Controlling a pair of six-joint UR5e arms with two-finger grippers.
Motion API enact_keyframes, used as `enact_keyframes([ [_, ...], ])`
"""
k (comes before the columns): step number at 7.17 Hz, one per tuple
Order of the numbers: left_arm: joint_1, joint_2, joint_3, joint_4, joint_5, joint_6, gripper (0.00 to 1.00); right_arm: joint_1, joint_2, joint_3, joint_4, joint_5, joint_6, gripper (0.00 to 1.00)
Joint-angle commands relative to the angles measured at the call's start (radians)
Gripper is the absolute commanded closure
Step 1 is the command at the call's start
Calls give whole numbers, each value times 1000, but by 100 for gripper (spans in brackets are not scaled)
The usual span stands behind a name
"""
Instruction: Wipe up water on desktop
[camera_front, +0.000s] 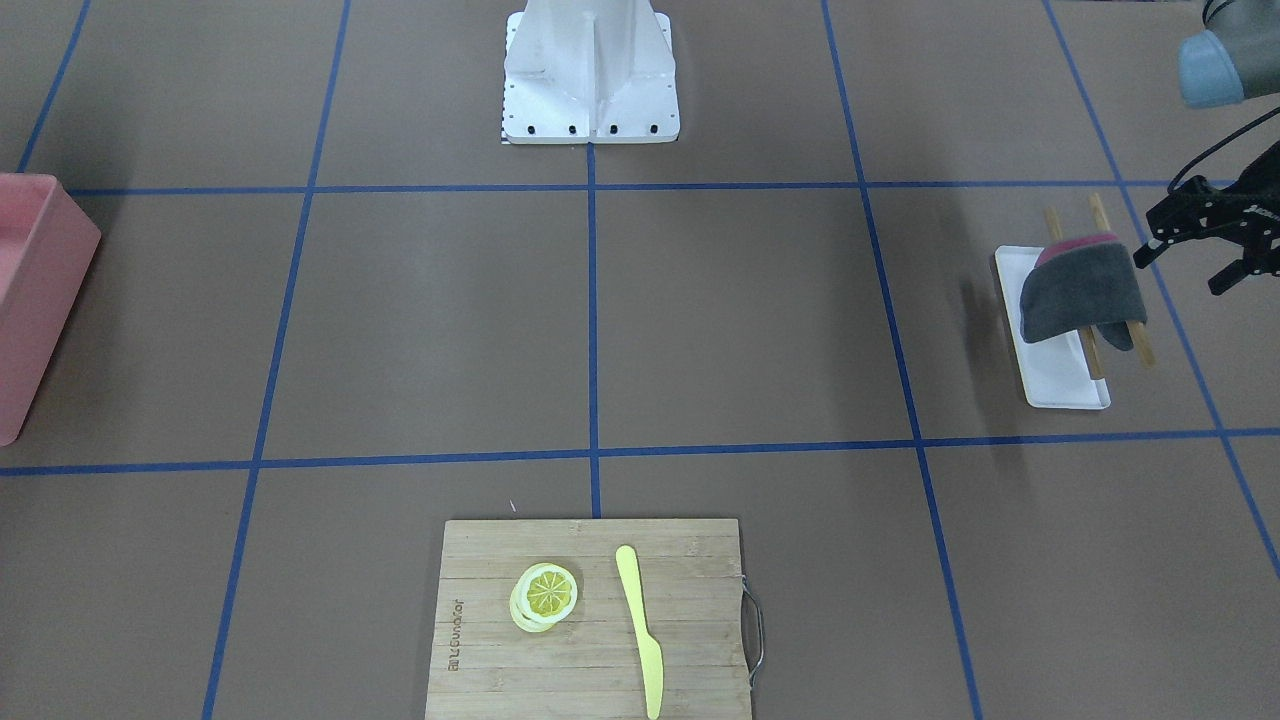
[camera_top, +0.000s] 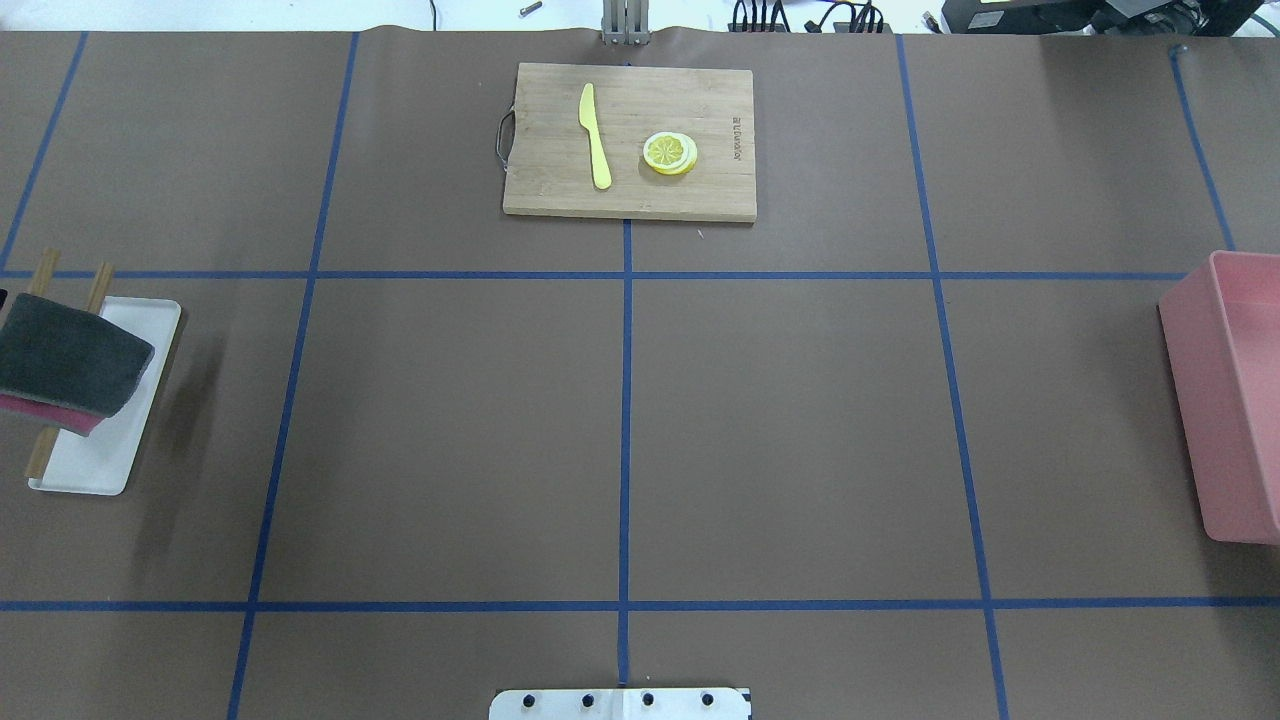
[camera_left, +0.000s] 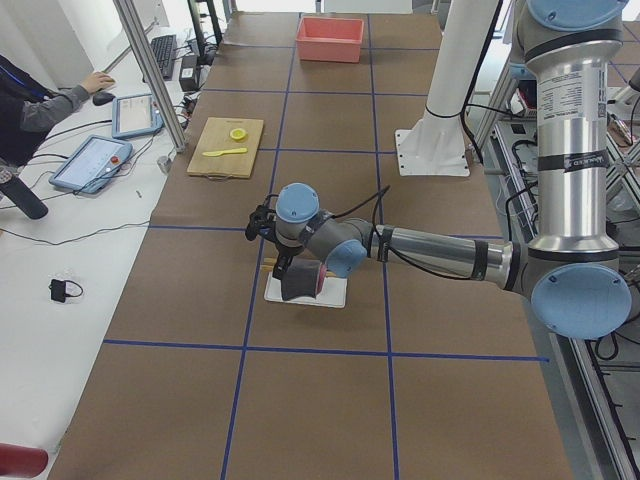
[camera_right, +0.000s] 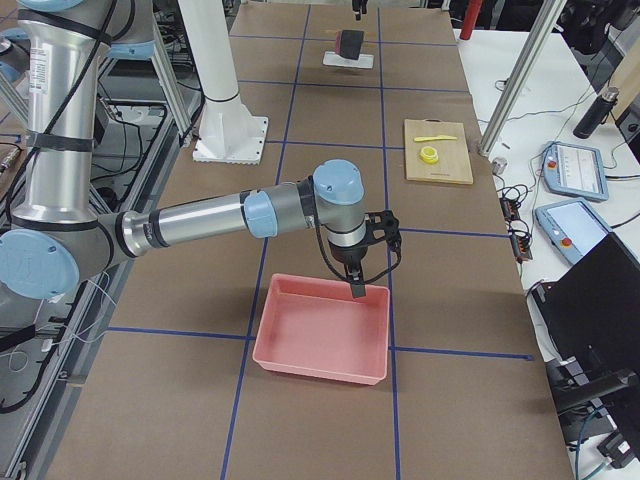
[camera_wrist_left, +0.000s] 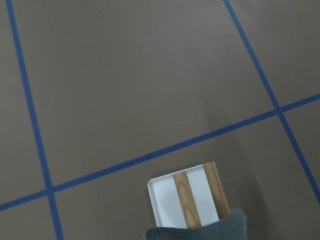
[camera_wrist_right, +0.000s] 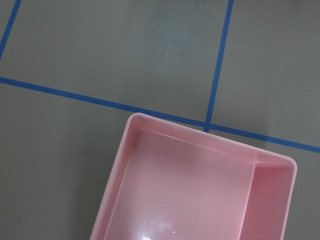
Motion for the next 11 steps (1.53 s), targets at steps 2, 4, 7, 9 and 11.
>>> enact_keyframes([
  [2,41,14,91,-163,-4,-46,30,0,-3,-4,0,0,0,0],
  [4,41,14,95,-163,-7,-43,68,0,-2,-4,0,-2,0,0],
  [7,39,14,97,-163,-2,-39,76,0,-2,-5,0,-2,0,0],
  [9,38,14,86,-165,-11,-39,100,0,-3,-5,0,-2,0,0],
  [11,21,10,73,-162,-69,-37,100,0,-2,-4,0,-2,0,0],
])
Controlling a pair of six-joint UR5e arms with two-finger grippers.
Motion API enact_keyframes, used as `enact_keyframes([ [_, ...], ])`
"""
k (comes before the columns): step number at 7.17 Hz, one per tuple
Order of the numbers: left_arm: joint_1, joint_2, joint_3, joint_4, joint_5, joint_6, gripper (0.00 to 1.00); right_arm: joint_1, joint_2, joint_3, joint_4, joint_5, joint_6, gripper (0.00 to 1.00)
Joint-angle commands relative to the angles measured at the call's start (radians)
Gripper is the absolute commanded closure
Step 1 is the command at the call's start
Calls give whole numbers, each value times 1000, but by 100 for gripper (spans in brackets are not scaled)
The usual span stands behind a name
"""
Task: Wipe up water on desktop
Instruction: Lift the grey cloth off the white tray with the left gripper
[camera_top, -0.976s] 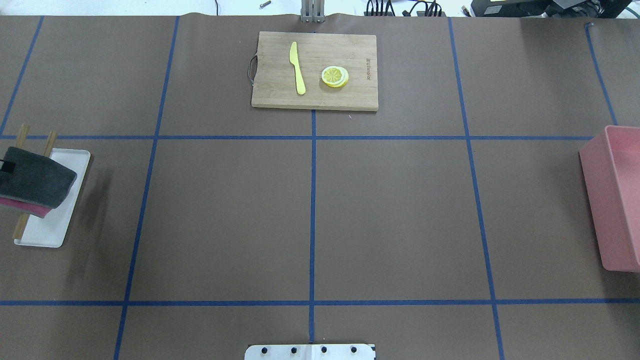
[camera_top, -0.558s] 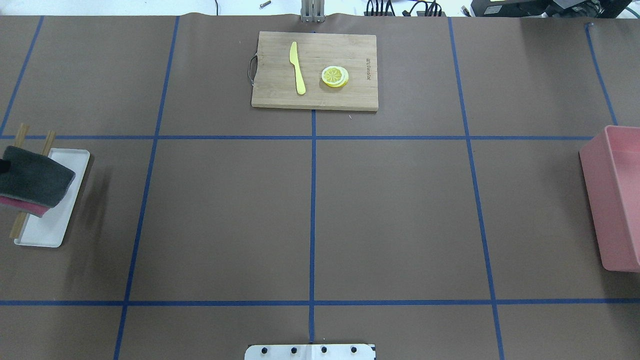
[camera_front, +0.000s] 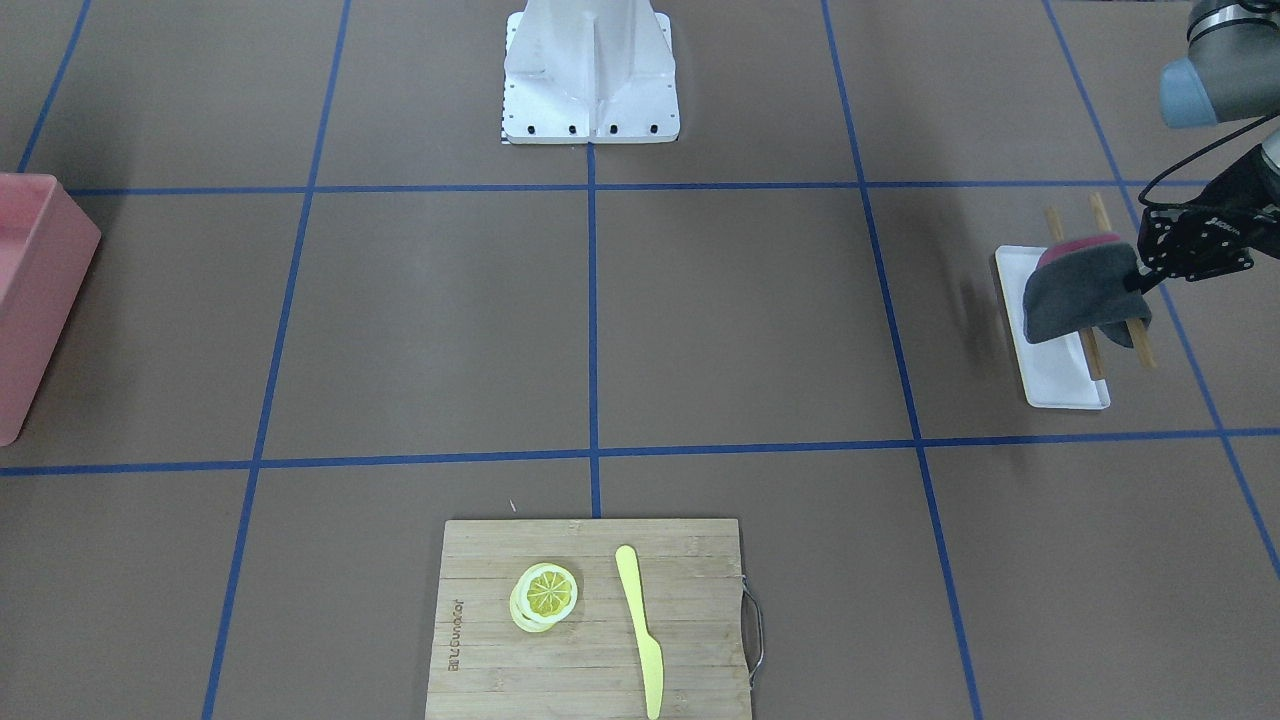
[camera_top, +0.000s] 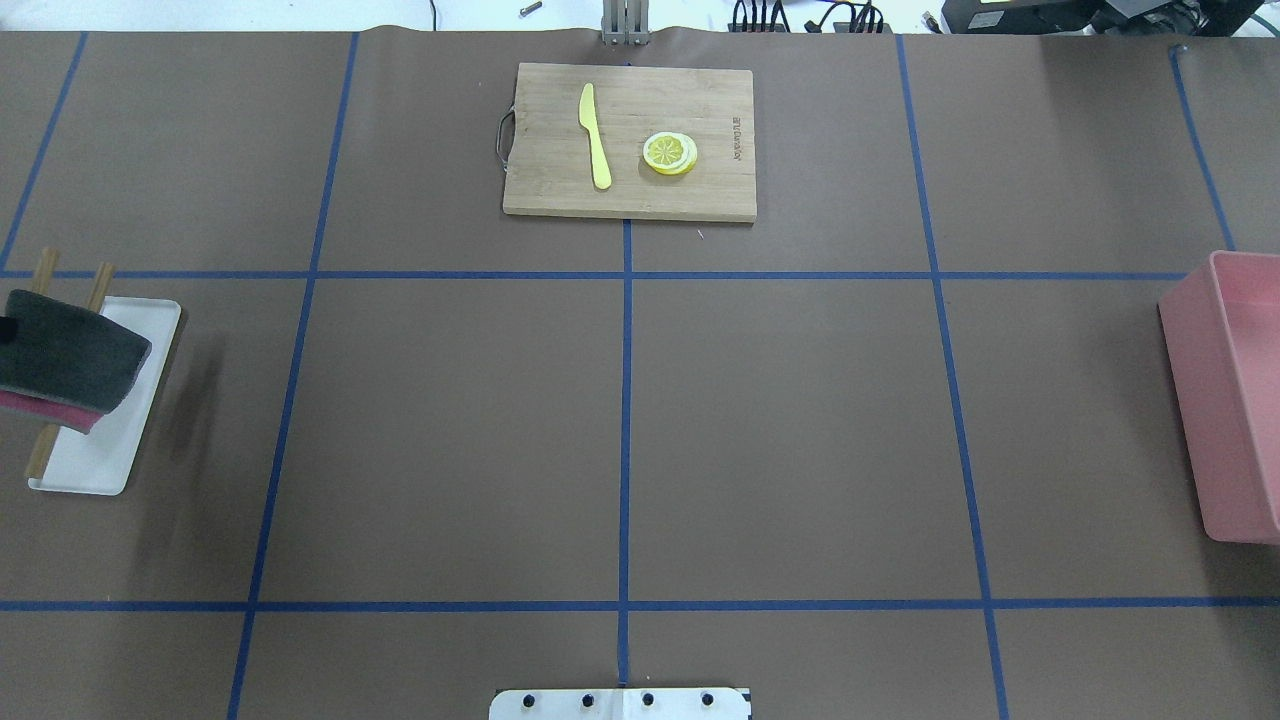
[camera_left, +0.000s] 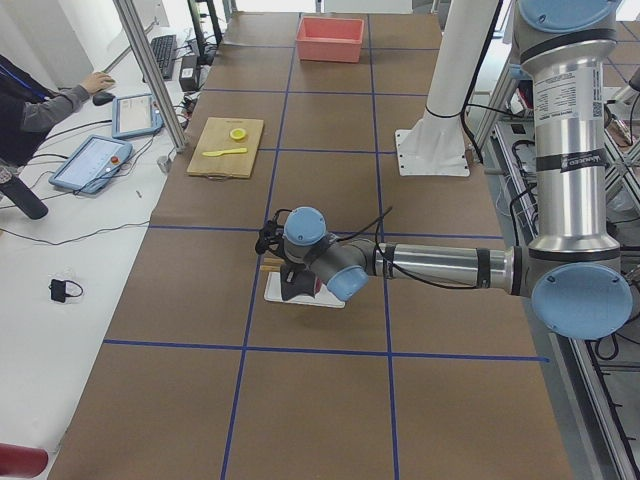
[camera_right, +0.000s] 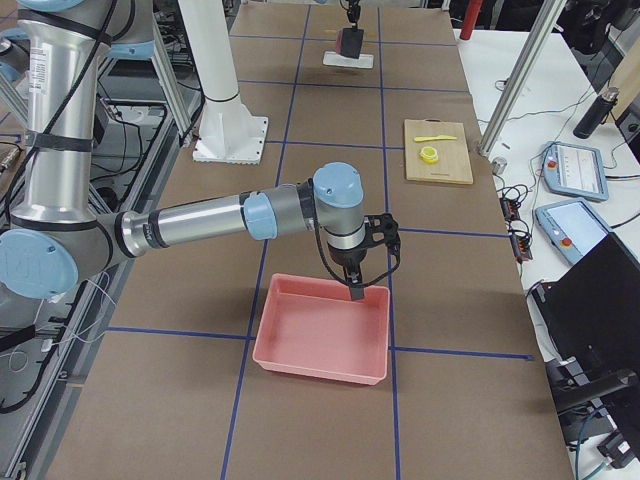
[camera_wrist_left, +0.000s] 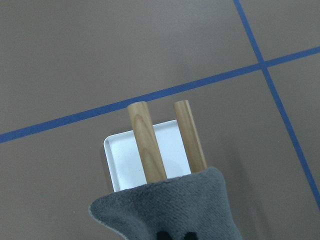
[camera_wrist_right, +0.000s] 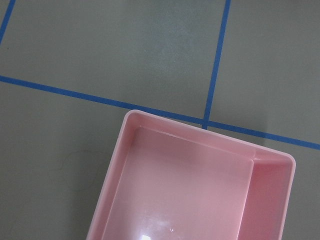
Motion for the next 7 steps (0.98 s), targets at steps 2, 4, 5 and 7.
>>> enact_keyframes([
  [2,-145,-38,-20,-1,-46,-12,100,0,5,9,2,0,0,0],
  [4,-162,-107,-32,-8,-35,-214,100,-9,17,21,46,2,2,0],
  [5,-158,-145,-38,-35,9,-349,100,-43,17,18,154,3,82,0],
  [7,-112,-185,-40,-90,35,-549,100,-205,57,15,370,-26,443,0],
])
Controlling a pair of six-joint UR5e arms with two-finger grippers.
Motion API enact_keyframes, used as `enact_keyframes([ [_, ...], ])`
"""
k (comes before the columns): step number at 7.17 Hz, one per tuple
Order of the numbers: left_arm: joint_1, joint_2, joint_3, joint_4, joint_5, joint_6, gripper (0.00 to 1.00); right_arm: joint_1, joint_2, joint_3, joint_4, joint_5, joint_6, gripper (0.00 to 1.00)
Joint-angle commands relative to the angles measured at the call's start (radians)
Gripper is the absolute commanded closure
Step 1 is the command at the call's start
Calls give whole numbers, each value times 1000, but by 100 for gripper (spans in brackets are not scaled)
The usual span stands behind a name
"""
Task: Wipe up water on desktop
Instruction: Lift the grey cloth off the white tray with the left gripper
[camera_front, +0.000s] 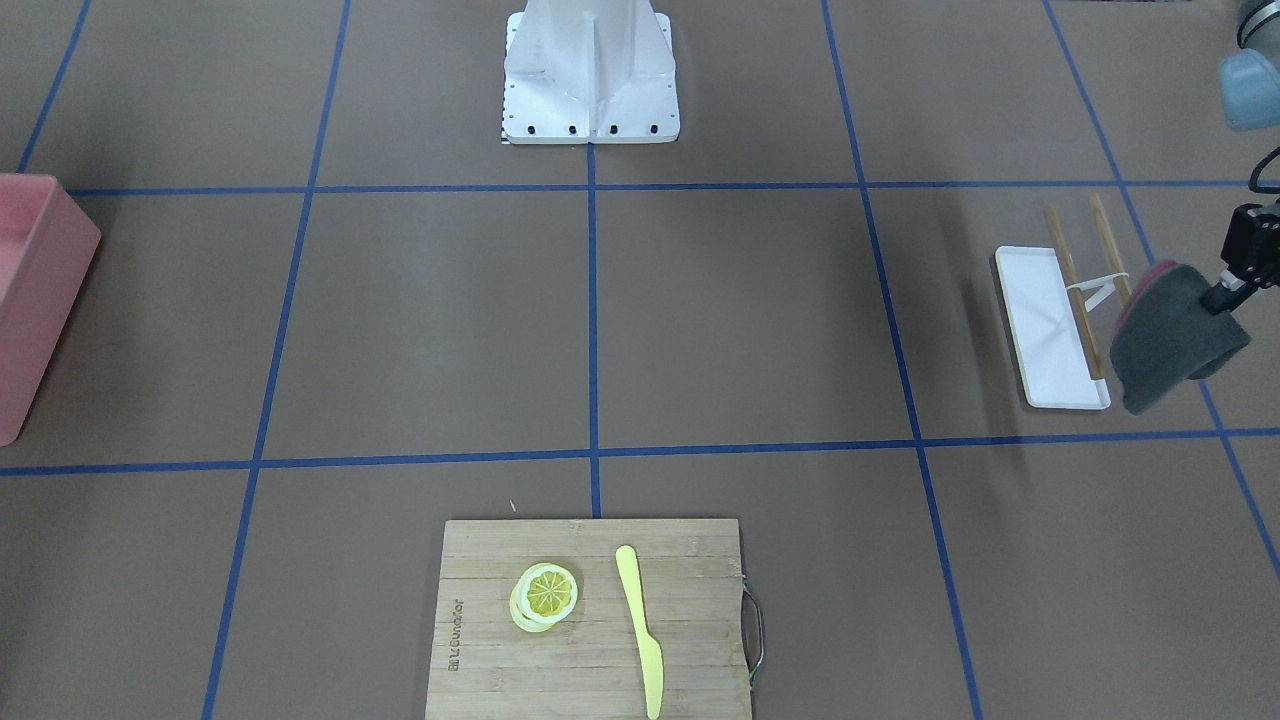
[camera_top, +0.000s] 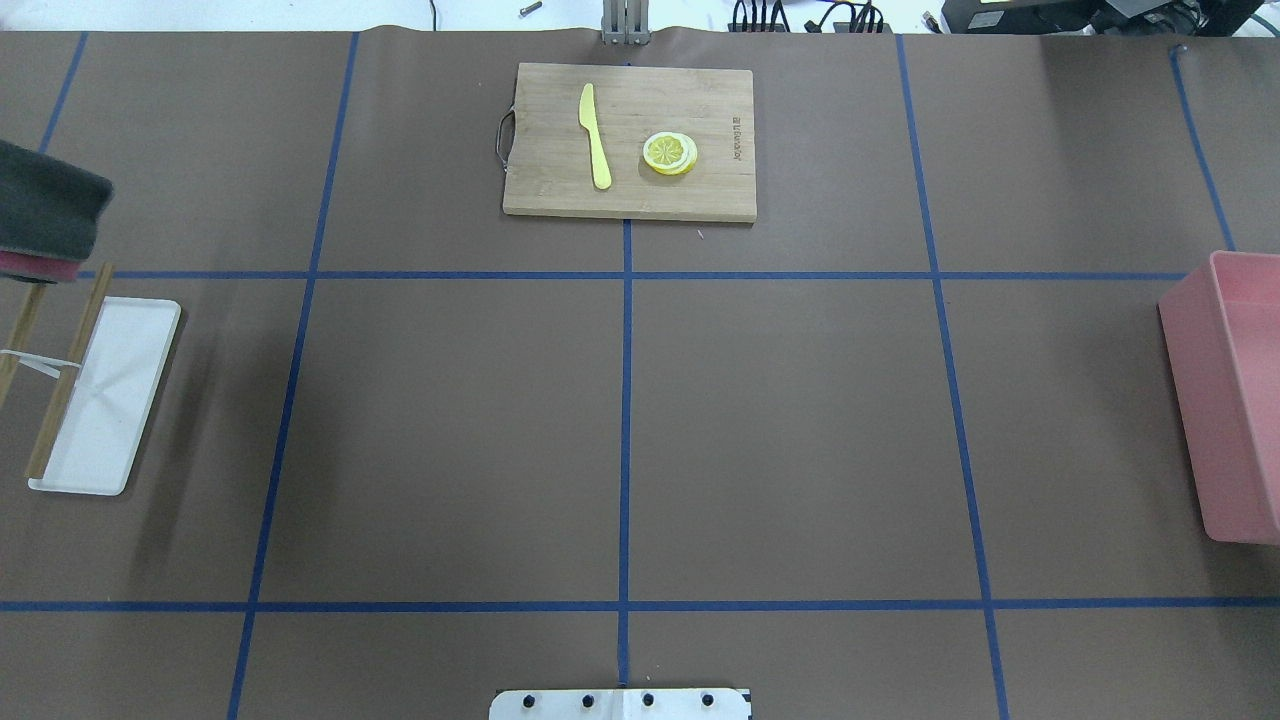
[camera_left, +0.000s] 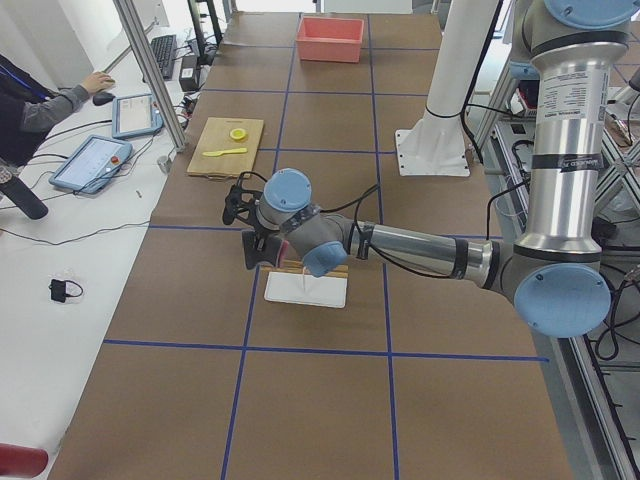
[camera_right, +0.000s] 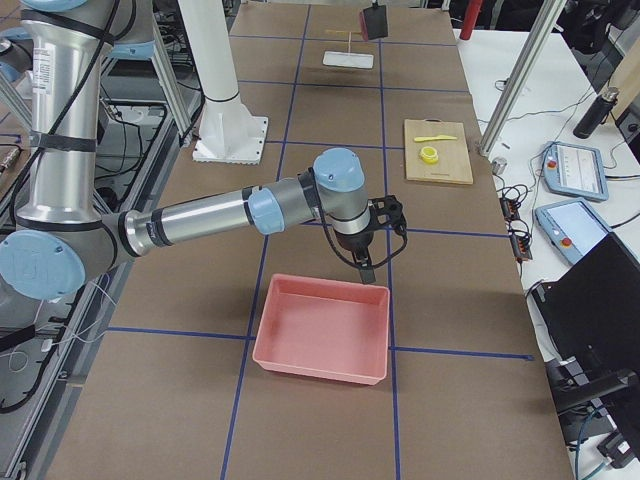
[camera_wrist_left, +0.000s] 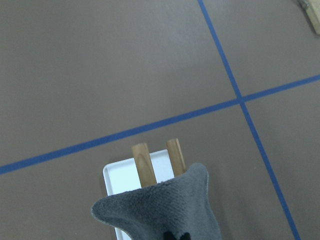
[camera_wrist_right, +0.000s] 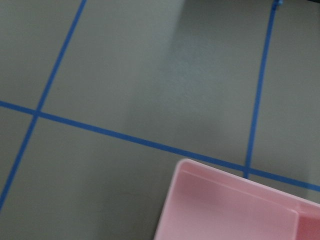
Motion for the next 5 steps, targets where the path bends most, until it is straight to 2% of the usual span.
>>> enact_keyframes([
  [1,62,-80,-13,-28,20,-212,100,-163,88,-9,187,-51,247,1],
  [4,302,-226,-27,-22,251,-564,100,-286,266,-33,225,-94,262,1],
  [5,373,-285,-27,-14,332,-702,100,-341,312,-21,228,-161,261,1],
])
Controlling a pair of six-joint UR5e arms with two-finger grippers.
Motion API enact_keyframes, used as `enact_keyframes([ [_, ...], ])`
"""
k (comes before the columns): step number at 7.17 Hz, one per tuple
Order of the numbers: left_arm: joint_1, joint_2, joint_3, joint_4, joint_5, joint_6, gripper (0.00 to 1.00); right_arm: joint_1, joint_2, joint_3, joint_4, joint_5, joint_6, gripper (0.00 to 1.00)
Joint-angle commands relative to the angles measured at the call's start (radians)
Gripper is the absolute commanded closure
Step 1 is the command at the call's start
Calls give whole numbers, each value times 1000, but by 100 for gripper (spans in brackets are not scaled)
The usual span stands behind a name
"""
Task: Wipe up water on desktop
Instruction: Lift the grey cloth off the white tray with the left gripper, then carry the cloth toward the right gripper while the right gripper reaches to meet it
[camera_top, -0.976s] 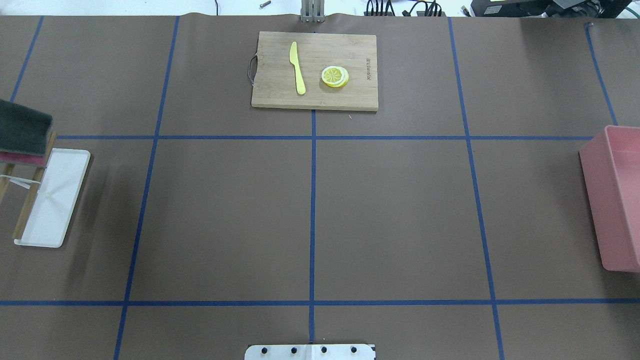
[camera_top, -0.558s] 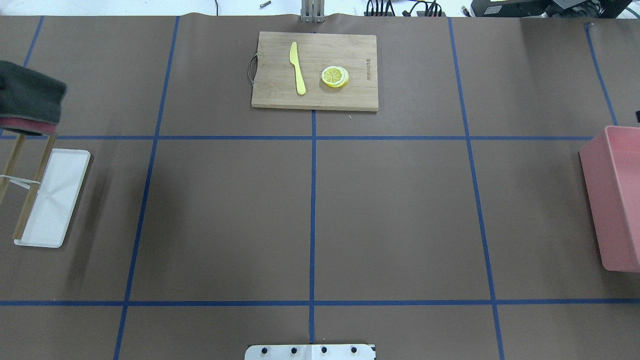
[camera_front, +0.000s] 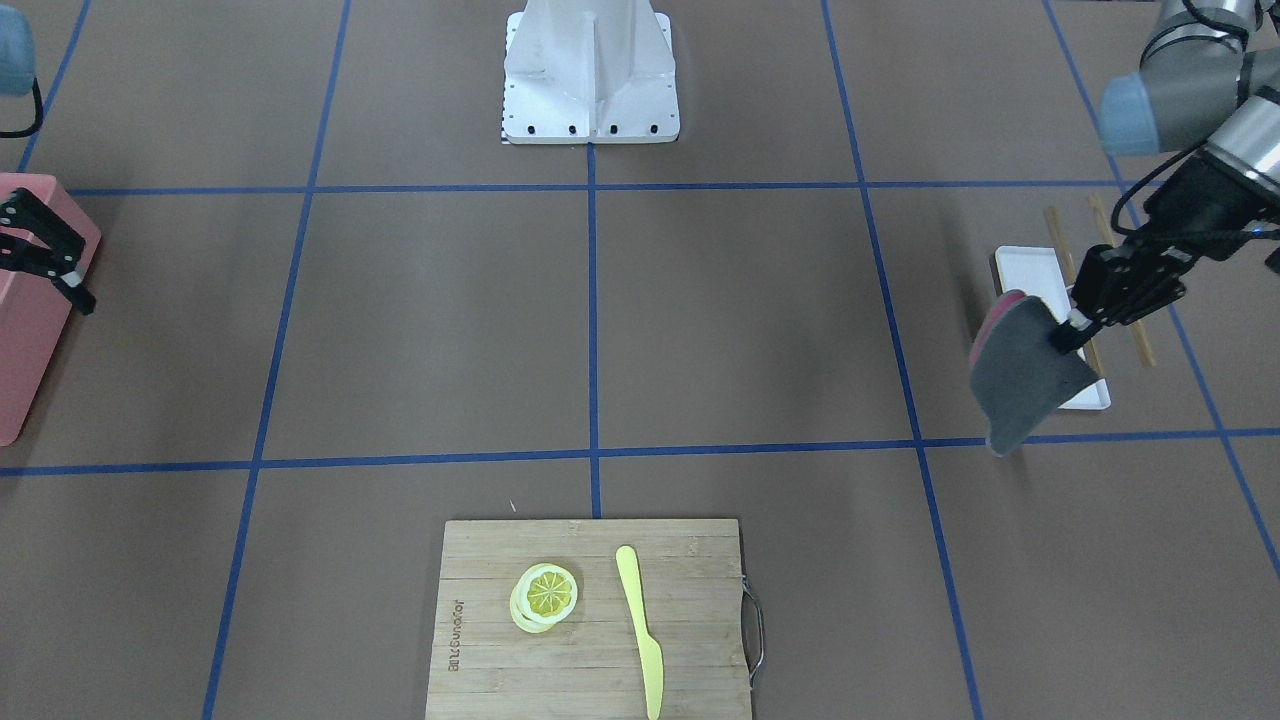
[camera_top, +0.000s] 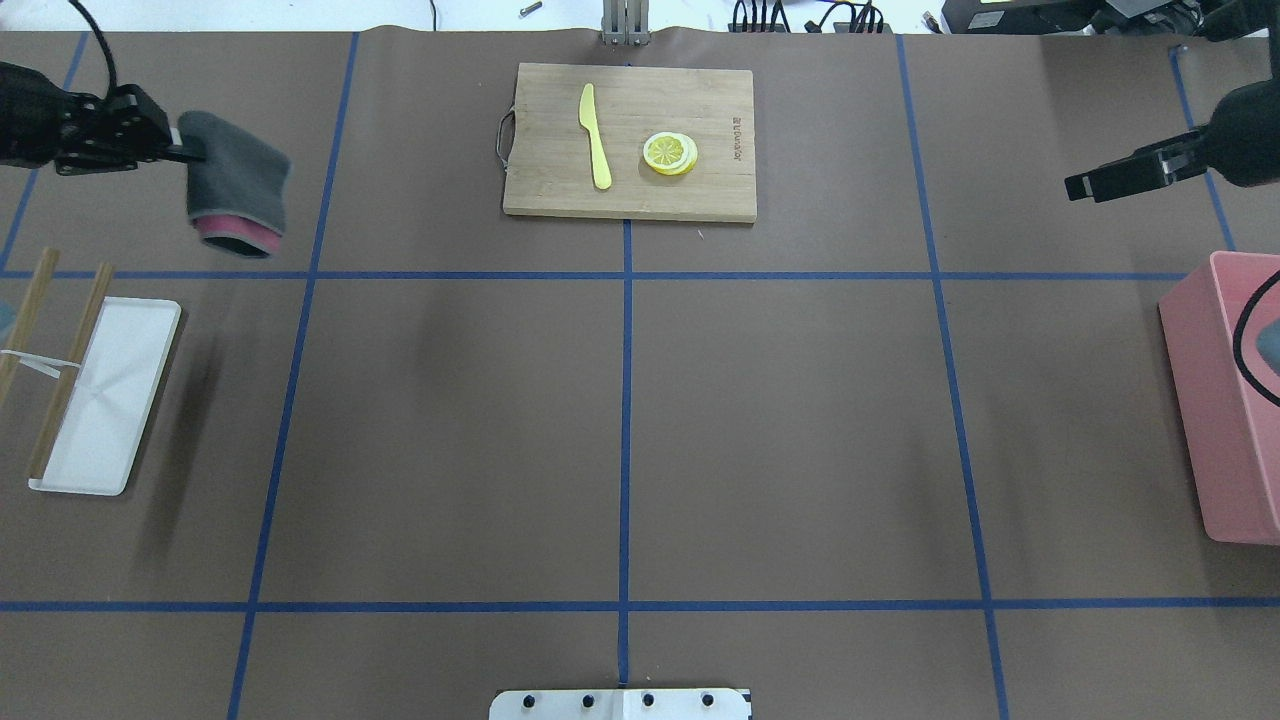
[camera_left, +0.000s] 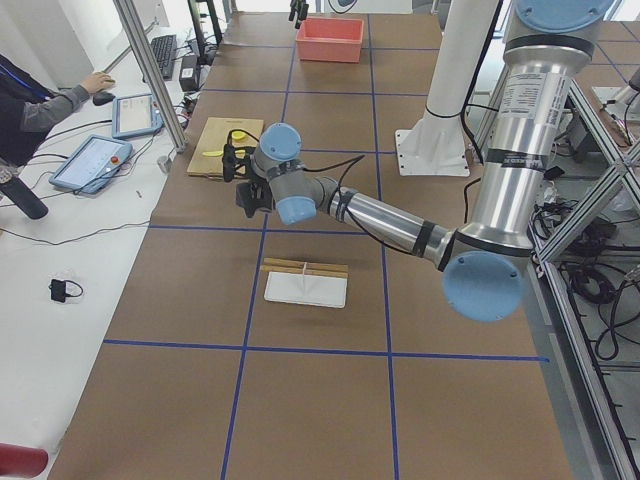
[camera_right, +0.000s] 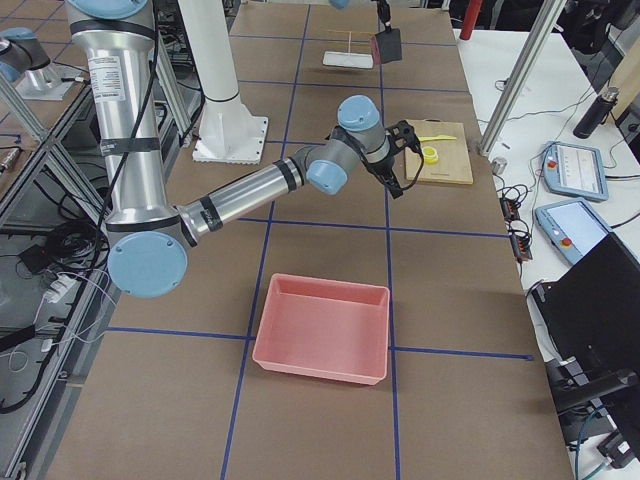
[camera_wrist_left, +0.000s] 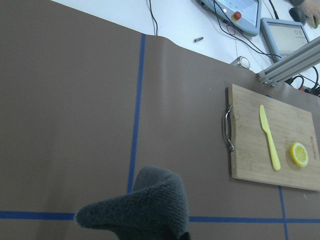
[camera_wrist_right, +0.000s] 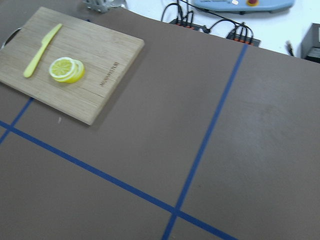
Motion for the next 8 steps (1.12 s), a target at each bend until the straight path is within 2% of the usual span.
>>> enact_keyframes([
  [1,163,-126,2,10,142,-285,100,-166,95,20,5,-220,-2,1],
  [2,216,-187,-1,57,174,-358,100,-258,128,20,2,-363,-20,1],
  [3,280,-252,-4,112,217,-425,100,-316,135,20,2,-404,-163,1],
  [4,354,-319,0,161,291,-503,100,-358,151,31,2,-466,-213,1],
  [5,385,-366,5,179,319,-655,100,-428,154,36,2,-572,-214,1],
  [6,387,-405,3,176,316,-794,100,-473,174,34,2,-632,-212,1],
  [7,388,-432,3,170,324,-905,100,-496,175,33,2,-645,-212,1],
  [8,402,-462,3,168,381,-974,100,-527,192,34,2,-677,-212,1],
])
